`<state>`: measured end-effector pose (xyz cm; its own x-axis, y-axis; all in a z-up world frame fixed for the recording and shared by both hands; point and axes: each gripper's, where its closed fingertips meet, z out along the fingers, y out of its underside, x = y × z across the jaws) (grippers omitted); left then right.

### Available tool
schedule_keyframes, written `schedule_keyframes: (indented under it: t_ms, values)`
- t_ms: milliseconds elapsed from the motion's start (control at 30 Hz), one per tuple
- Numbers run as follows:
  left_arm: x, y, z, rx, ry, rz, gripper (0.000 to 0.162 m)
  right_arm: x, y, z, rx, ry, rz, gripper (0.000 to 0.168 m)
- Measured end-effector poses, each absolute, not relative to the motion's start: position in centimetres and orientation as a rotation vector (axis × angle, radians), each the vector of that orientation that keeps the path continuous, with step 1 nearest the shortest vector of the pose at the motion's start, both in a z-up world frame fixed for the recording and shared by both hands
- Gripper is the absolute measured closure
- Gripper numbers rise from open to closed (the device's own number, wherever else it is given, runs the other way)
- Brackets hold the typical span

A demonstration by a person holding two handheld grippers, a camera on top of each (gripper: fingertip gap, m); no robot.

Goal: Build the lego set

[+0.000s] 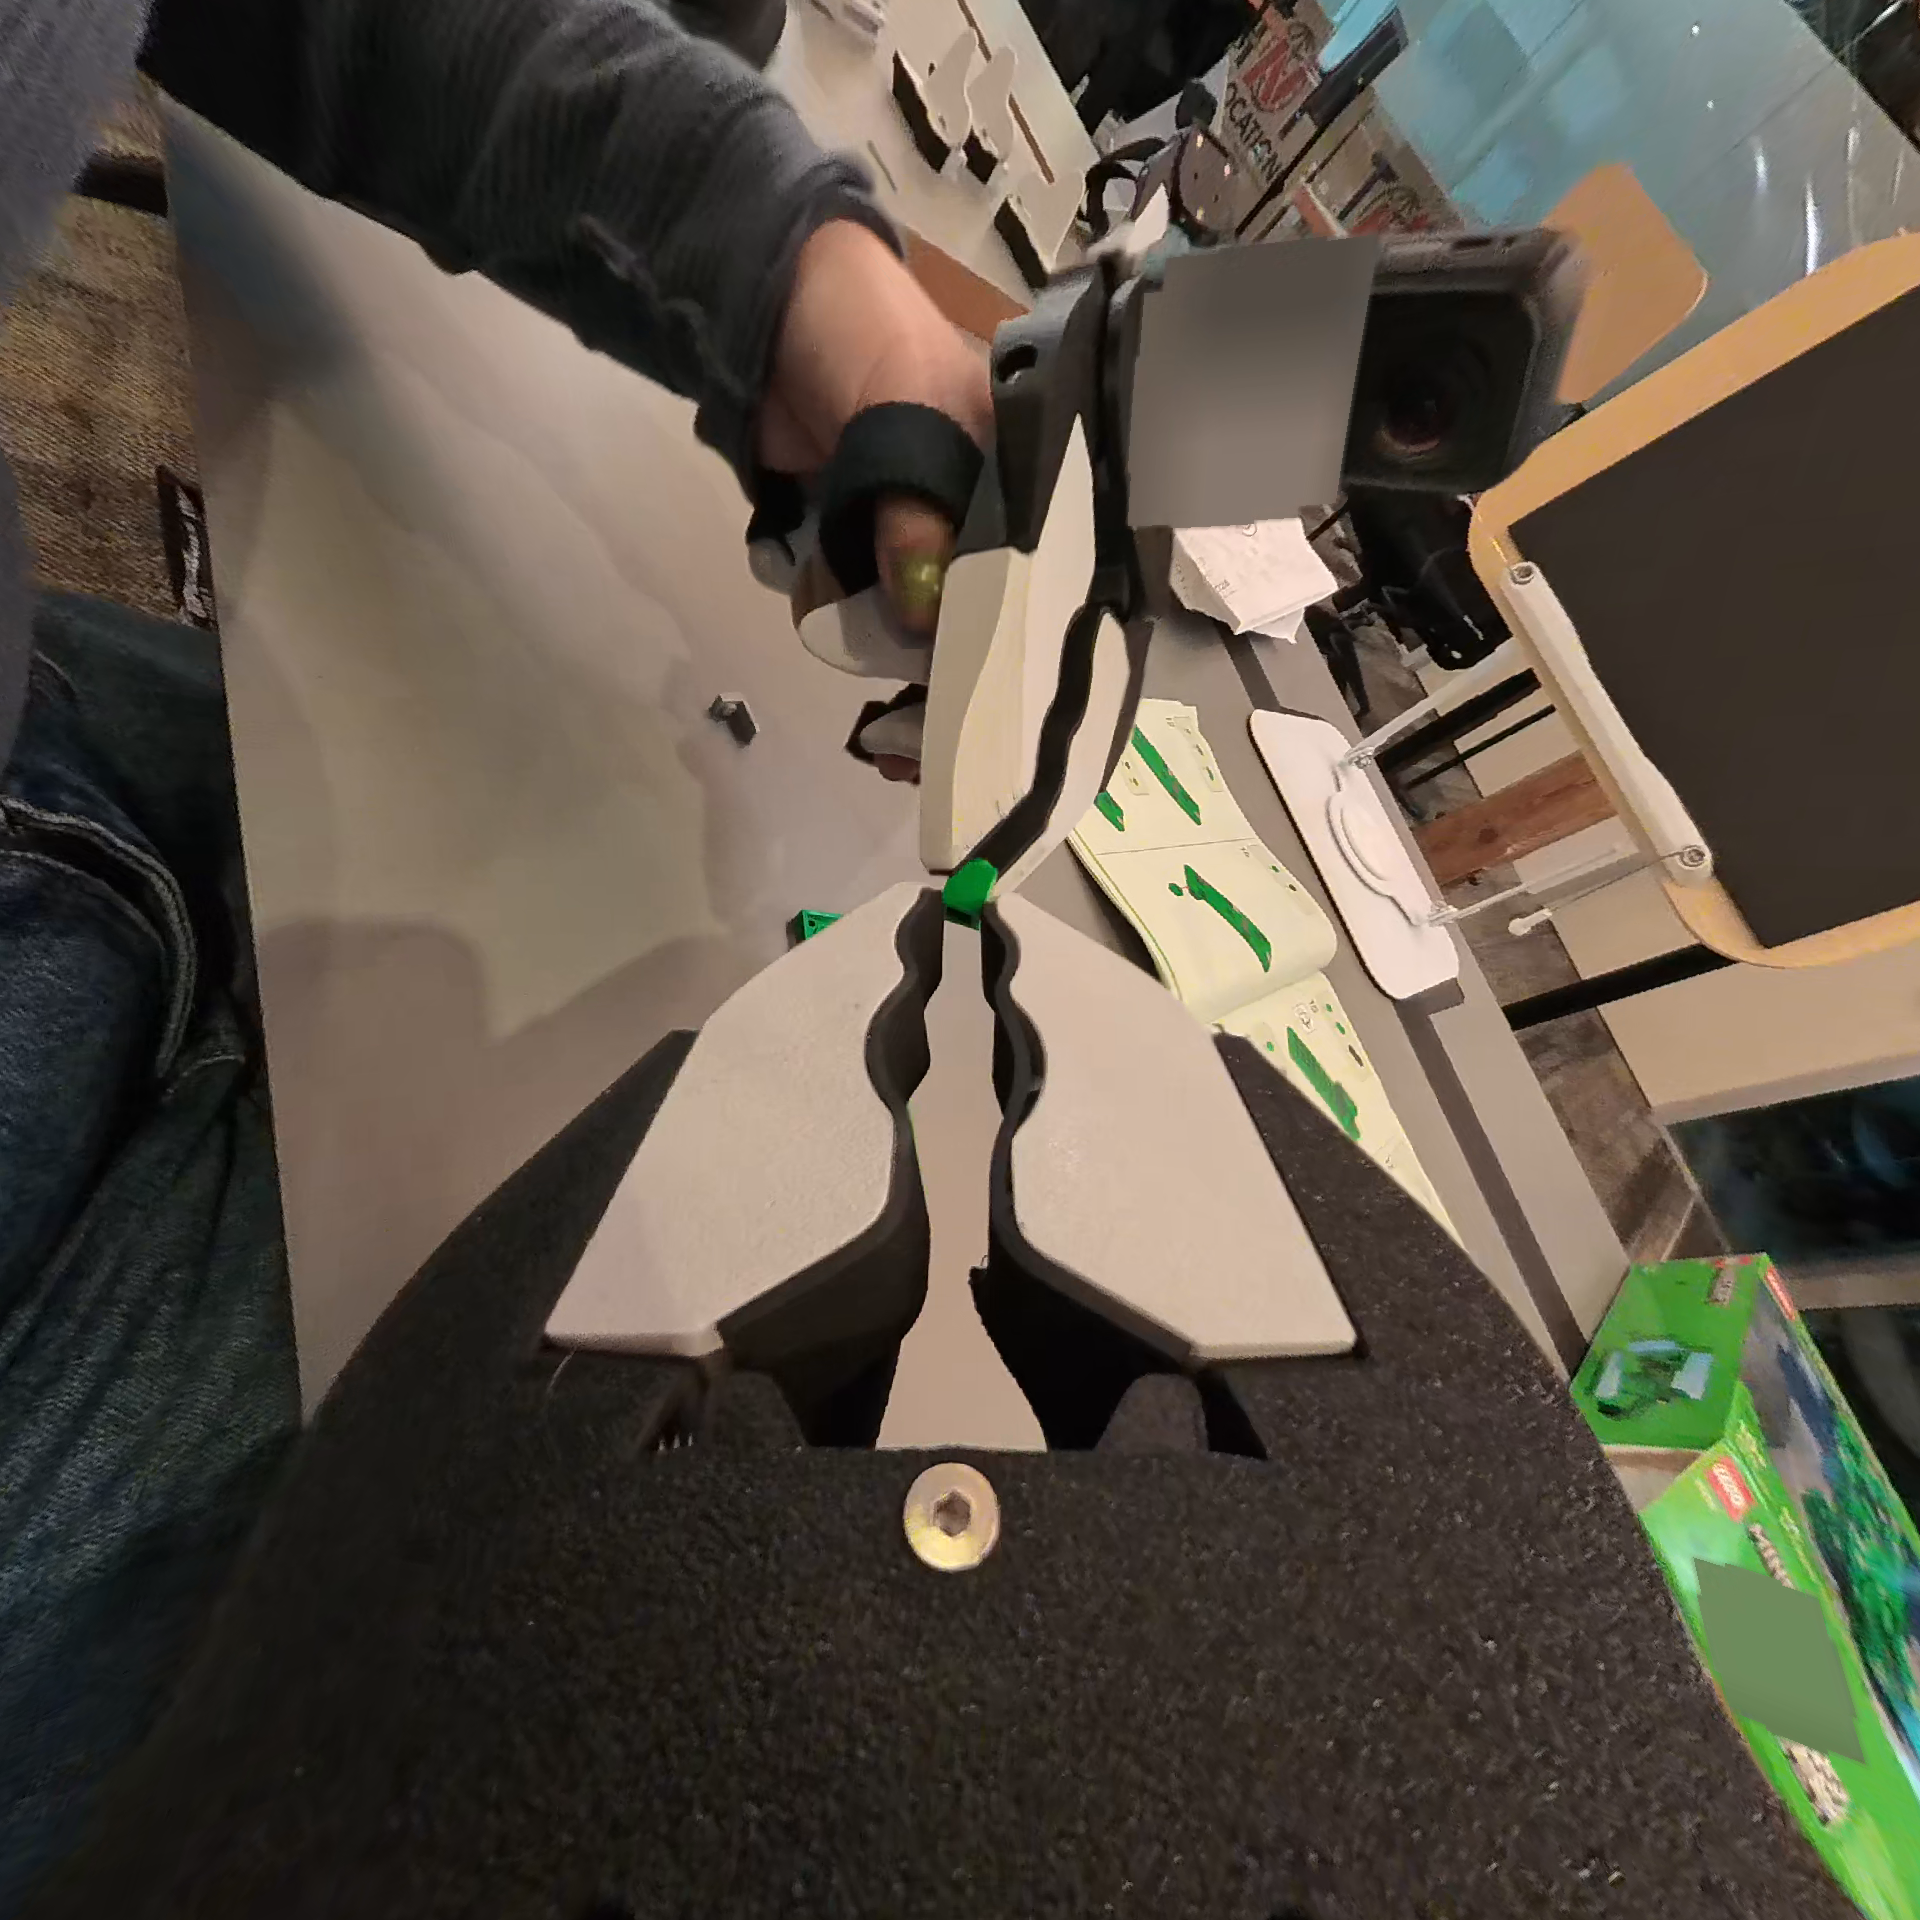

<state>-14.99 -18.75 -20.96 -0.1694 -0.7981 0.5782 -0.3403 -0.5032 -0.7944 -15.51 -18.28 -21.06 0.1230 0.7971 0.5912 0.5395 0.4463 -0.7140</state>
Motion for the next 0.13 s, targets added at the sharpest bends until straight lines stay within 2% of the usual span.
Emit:
schedule_keyframes:
  t_ms: [133]
  values:
    - [-15.3,-19.1,-19.1,-1.583,1.202,-1.917,0.155,-15.8,-18.6,-19.2,-1.191,-1.421,0.378,0.161]
